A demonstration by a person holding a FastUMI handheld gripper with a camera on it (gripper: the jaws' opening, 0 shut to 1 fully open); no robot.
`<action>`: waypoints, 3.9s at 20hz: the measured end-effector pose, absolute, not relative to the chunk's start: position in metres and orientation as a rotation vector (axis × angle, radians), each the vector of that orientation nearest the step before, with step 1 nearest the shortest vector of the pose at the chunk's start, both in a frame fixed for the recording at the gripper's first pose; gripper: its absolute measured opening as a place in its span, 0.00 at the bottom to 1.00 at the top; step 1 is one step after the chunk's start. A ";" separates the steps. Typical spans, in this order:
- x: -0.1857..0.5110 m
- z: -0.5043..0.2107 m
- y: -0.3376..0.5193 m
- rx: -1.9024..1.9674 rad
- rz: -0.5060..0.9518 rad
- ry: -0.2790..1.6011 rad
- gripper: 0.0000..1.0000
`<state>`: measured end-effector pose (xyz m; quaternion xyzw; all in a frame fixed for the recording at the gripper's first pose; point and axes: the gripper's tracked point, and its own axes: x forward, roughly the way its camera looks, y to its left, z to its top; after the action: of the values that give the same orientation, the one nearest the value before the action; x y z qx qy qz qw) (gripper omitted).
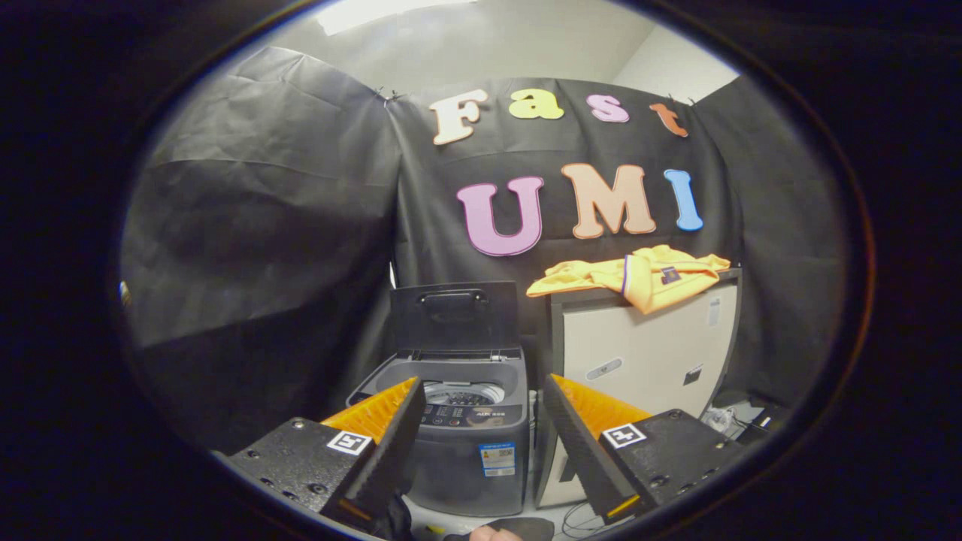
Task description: Put the clothes into the washing machine and then close the washing machine lid.
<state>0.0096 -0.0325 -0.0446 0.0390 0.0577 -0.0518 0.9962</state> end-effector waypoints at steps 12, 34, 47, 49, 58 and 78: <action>0.040 -0.045 -0.058 0.019 -0.149 0.126 0.96; 0.120 0.020 -0.184 0.138 -0.351 0.044 0.95; 0.178 0.015 -0.268 0.065 -0.475 0.165 0.96; 0.189 0.015 -0.283 0.056 -0.490 0.192 0.96; 0.230 -0.004 -0.324 -0.042 -0.536 0.370 0.97; 0.275 0.032 -0.277 0.043 -0.465 0.303 0.06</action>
<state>0.2751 -0.2771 0.0321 0.0215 0.1496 -0.2294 0.9615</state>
